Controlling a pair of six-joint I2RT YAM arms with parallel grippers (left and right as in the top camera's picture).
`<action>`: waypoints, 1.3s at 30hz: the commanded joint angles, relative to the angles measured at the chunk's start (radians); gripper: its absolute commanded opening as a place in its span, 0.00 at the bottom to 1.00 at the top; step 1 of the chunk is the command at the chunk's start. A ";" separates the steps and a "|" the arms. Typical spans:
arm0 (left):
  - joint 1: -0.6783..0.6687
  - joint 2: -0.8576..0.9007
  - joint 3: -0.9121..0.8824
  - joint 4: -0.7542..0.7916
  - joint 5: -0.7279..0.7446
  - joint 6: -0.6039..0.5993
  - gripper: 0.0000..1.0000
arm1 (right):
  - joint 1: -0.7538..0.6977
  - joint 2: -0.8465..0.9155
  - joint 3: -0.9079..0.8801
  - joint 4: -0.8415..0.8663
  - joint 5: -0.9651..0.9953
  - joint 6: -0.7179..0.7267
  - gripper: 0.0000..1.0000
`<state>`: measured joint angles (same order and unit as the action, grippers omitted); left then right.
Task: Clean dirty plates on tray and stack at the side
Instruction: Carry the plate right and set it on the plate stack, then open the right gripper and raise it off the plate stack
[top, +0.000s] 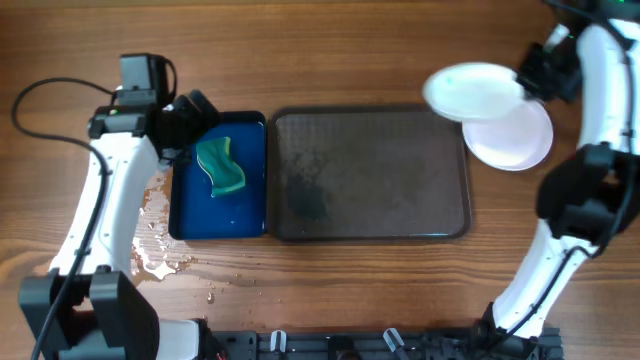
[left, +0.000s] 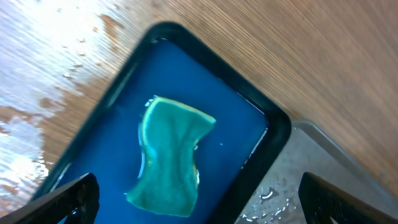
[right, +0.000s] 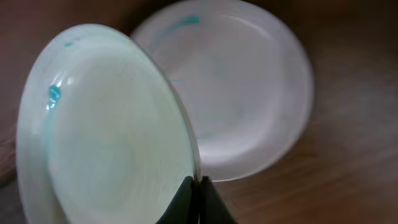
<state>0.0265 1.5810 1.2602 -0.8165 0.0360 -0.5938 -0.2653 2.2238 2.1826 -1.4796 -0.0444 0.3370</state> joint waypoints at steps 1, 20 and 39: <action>-0.034 0.016 0.001 0.016 0.008 -0.017 1.00 | -0.105 -0.002 -0.148 0.036 0.014 -0.022 0.05; -0.050 0.016 0.001 0.033 0.000 0.015 1.00 | -0.164 -0.036 -0.354 0.204 -0.068 -0.133 0.77; -0.212 -0.252 0.005 0.050 -0.193 0.513 1.00 | 0.243 -0.725 -0.354 0.278 0.009 -0.391 0.75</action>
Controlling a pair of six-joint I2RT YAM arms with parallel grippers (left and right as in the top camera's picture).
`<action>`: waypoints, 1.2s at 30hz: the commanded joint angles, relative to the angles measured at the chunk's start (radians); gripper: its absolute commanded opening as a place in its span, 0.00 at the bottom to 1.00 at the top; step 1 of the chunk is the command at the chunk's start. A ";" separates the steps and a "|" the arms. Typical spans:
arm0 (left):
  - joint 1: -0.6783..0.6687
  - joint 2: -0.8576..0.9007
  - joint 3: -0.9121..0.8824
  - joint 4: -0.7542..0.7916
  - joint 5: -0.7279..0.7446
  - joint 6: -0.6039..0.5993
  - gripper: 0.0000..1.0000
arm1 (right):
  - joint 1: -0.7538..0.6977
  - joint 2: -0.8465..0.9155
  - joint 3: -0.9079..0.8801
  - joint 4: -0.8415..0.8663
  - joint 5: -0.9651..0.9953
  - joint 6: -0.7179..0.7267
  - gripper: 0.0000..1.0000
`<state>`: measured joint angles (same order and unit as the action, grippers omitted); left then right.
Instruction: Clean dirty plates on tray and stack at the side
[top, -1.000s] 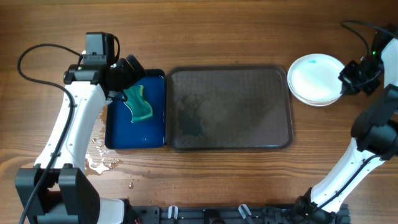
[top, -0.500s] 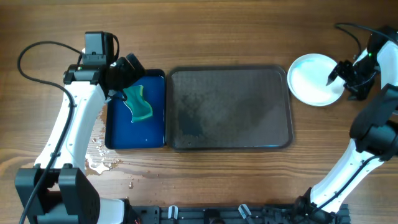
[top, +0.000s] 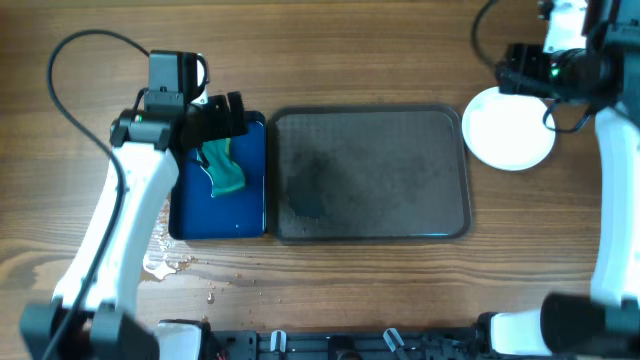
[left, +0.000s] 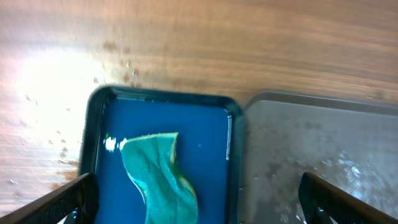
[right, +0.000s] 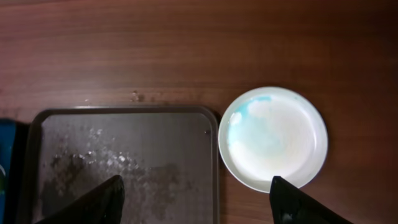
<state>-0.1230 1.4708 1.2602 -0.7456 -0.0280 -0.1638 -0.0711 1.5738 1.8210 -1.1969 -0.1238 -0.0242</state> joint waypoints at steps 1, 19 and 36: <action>-0.088 -0.189 0.005 -0.035 -0.167 0.082 1.00 | 0.072 -0.101 0.008 -0.012 0.099 -0.029 0.76; -0.230 -0.871 0.004 -0.421 -0.198 -0.035 1.00 | 0.171 -0.441 0.007 -0.134 0.236 -0.026 1.00; -0.230 -0.868 0.004 -0.427 -0.198 -0.035 1.00 | 0.171 -0.366 0.008 -0.169 0.222 -0.029 1.00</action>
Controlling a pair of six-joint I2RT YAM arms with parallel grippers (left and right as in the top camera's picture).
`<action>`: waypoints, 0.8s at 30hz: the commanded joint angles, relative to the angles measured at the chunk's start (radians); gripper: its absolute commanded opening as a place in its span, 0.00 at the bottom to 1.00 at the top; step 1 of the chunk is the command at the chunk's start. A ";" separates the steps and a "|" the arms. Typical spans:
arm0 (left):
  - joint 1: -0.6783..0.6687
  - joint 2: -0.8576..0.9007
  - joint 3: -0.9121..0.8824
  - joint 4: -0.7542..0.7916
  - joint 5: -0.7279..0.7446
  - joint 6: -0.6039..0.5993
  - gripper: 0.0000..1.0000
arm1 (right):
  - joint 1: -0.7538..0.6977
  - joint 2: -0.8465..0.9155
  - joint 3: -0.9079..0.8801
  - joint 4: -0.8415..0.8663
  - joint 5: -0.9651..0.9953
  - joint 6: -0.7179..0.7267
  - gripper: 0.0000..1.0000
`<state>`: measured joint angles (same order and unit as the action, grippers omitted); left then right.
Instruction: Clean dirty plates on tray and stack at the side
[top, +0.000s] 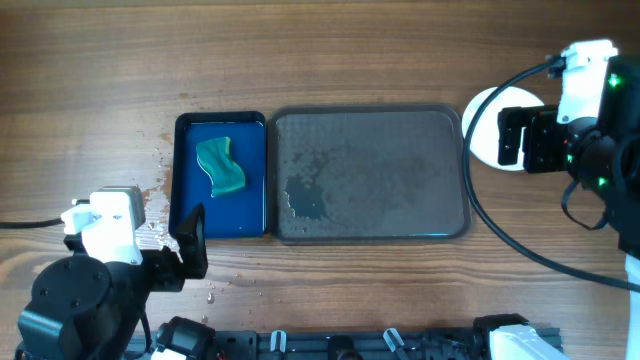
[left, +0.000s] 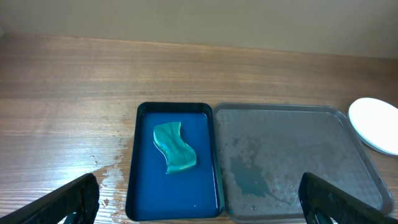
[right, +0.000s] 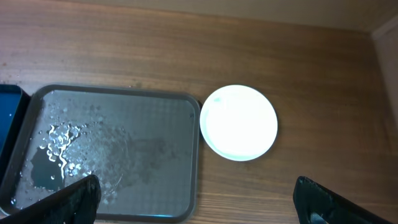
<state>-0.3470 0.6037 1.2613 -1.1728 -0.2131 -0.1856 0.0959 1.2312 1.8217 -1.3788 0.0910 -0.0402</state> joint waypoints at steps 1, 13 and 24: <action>-0.006 -0.001 0.003 0.000 -0.013 -0.013 1.00 | 0.004 -0.025 0.007 0.018 0.007 -0.013 1.00; -0.006 -0.001 0.003 0.000 -0.013 -0.013 1.00 | 0.004 -0.024 0.007 0.008 -0.134 -0.010 1.00; -0.006 -0.001 0.003 0.000 -0.013 -0.013 1.00 | 0.004 -0.024 0.006 -0.050 -0.166 -0.012 1.00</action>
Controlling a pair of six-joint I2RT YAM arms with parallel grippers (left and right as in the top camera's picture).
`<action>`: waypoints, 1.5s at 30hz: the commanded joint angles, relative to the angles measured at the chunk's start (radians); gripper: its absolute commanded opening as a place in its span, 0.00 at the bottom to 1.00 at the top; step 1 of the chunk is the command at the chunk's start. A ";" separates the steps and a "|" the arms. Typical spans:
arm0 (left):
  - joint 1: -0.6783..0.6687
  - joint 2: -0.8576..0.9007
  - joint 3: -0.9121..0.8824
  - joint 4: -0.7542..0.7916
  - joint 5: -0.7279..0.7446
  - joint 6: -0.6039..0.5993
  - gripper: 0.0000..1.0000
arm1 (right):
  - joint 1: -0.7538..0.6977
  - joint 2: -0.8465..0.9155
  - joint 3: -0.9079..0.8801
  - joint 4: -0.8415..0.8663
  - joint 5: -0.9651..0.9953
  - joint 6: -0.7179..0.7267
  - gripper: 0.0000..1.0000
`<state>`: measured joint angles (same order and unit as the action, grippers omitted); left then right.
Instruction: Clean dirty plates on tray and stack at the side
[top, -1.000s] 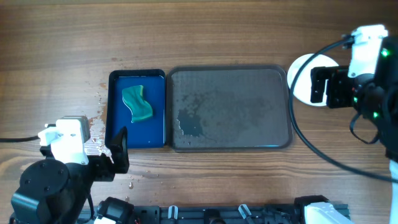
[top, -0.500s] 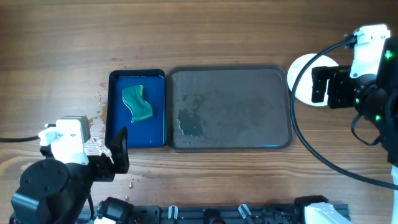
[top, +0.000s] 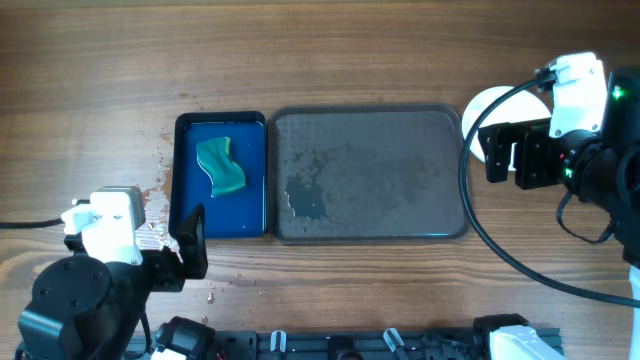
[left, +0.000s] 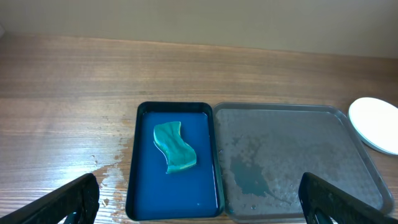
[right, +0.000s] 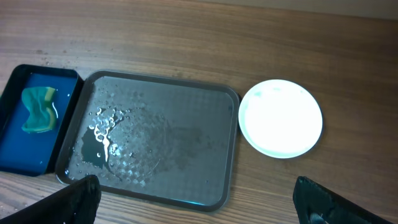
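Observation:
The grey tray (top: 370, 175) lies mid-table, wet, with no plate on it. White plates (right: 281, 118) sit stacked on the wood just right of it; in the overhead view my right arm covers most of the stack (top: 484, 108). A green sponge (top: 220, 165) lies in the blue water tub (top: 188, 200) left of the tray. My left gripper (left: 199, 205) is open and empty, held high at the front left. My right gripper (right: 196, 202) is also open and empty, high above the table by the tray's right end.
Water is spilled on the wood (top: 155, 235) left of and in front of the tub. A puddle (top: 305, 200) stands on the tray's left half. Black cables run from both arms.
My right gripper has shifted a little left and nearer, and its camera now takes in the whole tray and the tub. The left arm, plates and sponge have not moved.
First my right gripper was shut on a tilted white plate over another plate right of the tray, and my left hung open over the sponge. Then the plate lay on the other, right gripper open above. Since then both arms stand raised and drawn back.

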<state>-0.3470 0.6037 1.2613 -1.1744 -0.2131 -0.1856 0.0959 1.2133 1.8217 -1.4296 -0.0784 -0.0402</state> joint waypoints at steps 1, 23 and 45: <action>-0.006 -0.001 0.003 0.002 -0.013 -0.013 1.00 | 0.004 -0.006 0.007 0.001 0.011 -0.013 1.00; -0.006 -0.001 0.003 0.002 -0.013 -0.013 1.00 | 0.004 -0.492 -0.470 0.547 -0.035 0.025 1.00; -0.006 -0.001 0.003 0.002 -0.013 -0.013 1.00 | -0.006 -1.210 -1.587 1.402 -0.185 0.096 1.00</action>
<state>-0.3470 0.6044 1.2610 -1.1748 -0.2134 -0.1860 0.0948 0.0208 0.2733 -0.0624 -0.2359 0.0414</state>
